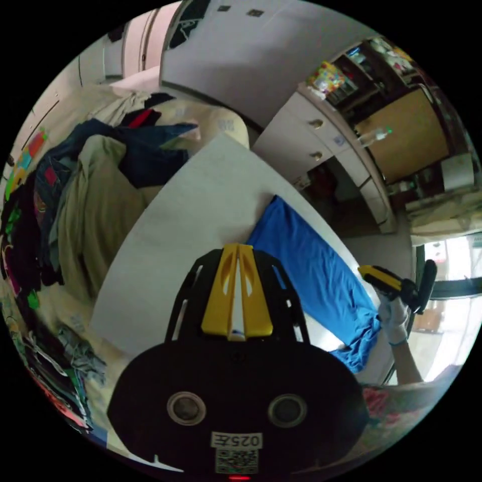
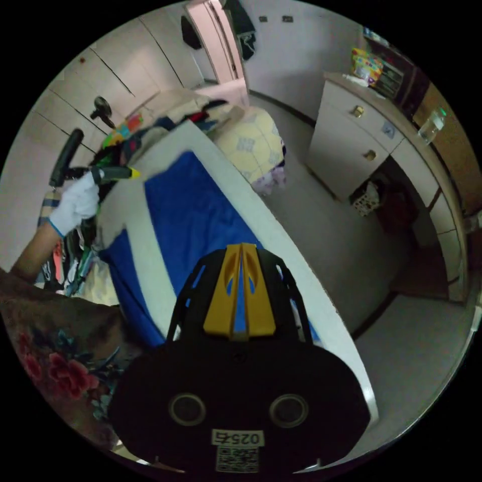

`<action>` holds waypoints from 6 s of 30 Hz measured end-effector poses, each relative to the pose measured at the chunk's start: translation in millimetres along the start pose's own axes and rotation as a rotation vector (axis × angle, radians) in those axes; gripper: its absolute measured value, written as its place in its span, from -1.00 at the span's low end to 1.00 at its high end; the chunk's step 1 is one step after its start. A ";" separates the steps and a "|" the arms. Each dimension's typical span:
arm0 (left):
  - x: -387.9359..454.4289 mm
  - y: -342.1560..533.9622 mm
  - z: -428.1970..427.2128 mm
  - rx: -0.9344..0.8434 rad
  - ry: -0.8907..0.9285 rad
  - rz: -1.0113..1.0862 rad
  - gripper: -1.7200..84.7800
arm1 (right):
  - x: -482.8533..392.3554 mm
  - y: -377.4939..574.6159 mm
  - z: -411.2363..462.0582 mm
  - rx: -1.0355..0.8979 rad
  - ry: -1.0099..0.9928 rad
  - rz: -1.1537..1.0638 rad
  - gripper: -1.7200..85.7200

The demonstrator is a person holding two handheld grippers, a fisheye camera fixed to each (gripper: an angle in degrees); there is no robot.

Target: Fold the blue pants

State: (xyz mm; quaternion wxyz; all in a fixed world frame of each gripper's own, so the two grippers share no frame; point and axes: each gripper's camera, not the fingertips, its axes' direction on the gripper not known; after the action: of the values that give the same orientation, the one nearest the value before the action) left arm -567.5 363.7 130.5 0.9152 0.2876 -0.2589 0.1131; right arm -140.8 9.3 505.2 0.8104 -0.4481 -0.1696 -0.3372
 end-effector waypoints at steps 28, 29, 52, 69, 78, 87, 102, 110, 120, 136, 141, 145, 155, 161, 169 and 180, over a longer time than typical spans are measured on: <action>36.0 108.3 12.9 -0.617 -0.153 1.281 -0.98 | -191.2 210.2 104.4 -0.067 -0.268 0.458 -0.77; 38.7 98.1 4.9 -0.654 -0.122 1.275 -0.98 | -190.9 216.7 104.1 -0.051 -0.255 0.482 -0.77; 81.5 -102.3 38.9 -0.563 0.095 0.590 -0.89 | -186.9 267.9 131.2 -0.011 -0.057 0.517 -0.79; 118.2 -12.7 54.3 -0.393 -0.223 0.714 -0.97 | -220.0 168.0 218.7 -0.126 0.184 0.161 -0.93; 90.9 -10.8 14.9 -0.424 -0.074 0.647 -0.98 | -264.2 165.7 201.9 -0.134 0.184 -0.025 -0.95; 81.3 -31.6 16.4 -0.408 0.059 0.542 -0.91 | -256.0 164.7 212.2 -0.177 0.055 0.032 -0.72; 123.6 -43.9 12.3 -0.429 0.012 0.698 -0.98 | -213.3 161.6 163.6 -0.078 -0.057 0.240 -0.78; 107.4 -48.1 21.9 -0.481 0.101 0.740 -0.84 | -169.0 160.9 140.1 -0.010 -0.169 0.330 -0.77; 115.2 -26.9 72.9 -0.530 -0.092 0.815 -0.95 | -162.6 144.8 120.3 0.009 -0.154 0.323 -0.79; 93.1 -19.6 77.8 -0.474 -0.149 0.791 -0.99 | -116.2 41.6 122.9 -0.015 -0.142 0.136 -0.77; 78.9 -8.3 39.2 -0.348 -0.043 0.807 -0.99 | -88.9 18.7 139.3 -0.085 -0.240 0.139 -0.77; 66.6 11.5 -11.0 -0.202 0.138 0.858 -0.99 | -72.0 9.8 133.4 -0.079 -0.310 0.136 -0.79; 6.2 96.4 27.8 -0.345 0.066 0.951 -0.99 | -89.4 -36.1 159.0 -0.208 -0.499 -0.038 -0.83; -8.6 115.4 50.5 -0.357 -0.010 0.956 -0.99 | -149.8 -61.8 188.7 -0.357 -0.436 -0.308 -0.82; -26.4 115.0 61.9 -0.315 0.022 0.881 -1.00 | -209.5 -52.1 210.1 -0.461 -0.312 -0.525 -0.96; -68.5 119.3 72.0 -0.256 0.169 0.617 -1.00 | -290.9 14.5 191.9 -0.369 -0.227 -0.666 -0.98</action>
State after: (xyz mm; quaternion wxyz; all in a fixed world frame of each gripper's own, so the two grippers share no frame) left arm -697.0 414.1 199.9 0.8848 0.0680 -0.2688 0.3745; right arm -333.4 290.8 432.3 0.5385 -0.5410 -0.3308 -0.5549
